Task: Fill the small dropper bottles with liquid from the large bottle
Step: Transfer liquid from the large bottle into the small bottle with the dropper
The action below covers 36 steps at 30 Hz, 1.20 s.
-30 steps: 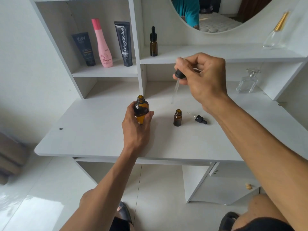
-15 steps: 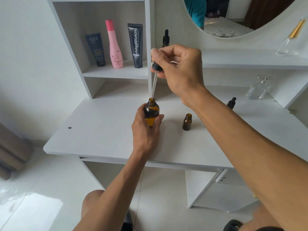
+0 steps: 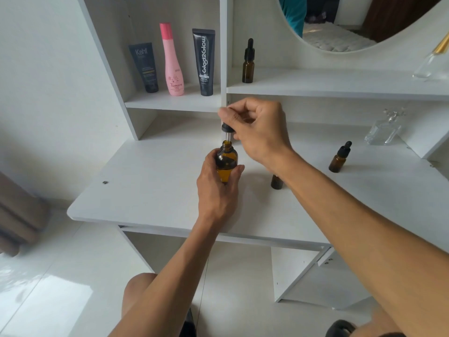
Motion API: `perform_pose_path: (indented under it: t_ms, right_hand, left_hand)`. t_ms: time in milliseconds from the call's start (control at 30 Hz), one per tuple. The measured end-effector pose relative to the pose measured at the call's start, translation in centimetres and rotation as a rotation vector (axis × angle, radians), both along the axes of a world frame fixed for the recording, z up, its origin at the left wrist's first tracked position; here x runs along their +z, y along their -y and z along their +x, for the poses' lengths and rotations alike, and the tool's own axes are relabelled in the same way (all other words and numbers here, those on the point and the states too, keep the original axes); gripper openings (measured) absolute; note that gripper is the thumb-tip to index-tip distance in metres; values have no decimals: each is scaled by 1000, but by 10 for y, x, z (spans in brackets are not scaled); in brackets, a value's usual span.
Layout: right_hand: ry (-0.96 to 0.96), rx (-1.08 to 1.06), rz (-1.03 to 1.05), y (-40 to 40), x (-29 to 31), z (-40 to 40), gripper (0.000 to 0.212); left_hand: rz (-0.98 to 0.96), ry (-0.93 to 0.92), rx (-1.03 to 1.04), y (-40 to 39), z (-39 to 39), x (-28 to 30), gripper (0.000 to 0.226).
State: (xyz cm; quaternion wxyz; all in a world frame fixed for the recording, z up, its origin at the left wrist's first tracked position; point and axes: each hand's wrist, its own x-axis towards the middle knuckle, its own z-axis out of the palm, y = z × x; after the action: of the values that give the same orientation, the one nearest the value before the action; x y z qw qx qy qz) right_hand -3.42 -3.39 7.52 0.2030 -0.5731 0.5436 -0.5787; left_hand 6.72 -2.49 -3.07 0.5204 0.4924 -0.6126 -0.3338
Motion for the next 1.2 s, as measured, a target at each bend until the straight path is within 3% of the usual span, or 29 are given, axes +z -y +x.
perform_pose_path:
  t_ms: [633, 1200]
  right_hand:
    - [-69, -11, 79, -6, -24, 2, 15]
    - [-59, 7, 120, -13, -20, -2, 29]
  left_hand:
    - [18, -1, -27, -4, 0, 6, 40]
    - [7, 6, -19, -4, 1, 4, 35]
